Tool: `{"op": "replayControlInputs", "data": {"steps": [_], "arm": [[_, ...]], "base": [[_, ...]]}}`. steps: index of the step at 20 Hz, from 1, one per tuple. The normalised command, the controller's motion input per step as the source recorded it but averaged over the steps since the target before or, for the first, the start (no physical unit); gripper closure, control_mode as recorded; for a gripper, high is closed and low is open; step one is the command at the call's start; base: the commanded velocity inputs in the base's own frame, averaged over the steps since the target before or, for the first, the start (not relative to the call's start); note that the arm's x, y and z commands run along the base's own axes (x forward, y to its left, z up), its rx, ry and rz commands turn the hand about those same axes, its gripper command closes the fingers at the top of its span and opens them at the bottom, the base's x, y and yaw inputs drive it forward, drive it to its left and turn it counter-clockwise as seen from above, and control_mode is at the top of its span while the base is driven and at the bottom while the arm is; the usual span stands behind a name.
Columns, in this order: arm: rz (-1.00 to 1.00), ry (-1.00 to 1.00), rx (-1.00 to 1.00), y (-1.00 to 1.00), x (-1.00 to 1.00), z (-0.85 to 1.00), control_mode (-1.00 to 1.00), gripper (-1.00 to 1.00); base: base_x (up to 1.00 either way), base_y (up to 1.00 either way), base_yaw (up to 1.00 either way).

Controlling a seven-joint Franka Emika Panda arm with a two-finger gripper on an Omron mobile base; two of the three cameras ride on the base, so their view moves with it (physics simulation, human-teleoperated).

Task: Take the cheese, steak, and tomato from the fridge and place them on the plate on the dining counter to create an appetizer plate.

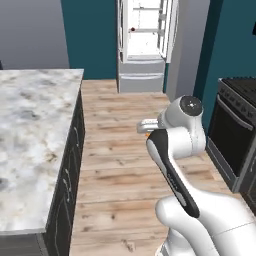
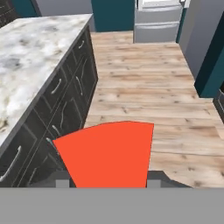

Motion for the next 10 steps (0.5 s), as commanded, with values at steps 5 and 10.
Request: {"op": "replayControlInputs", "data": {"steps": [5, 10], "arm": [[0.0, 0.0, 0.0, 0.0, 0.0, 0.0, 1.0, 1.0], [0.0, 0.0, 0.0, 0.0, 0.0, 0.0, 1.0, 1.0]], "base": [[-1.0, 0.55, 0.02], [-0.88, 0.92, 0.0]]}}
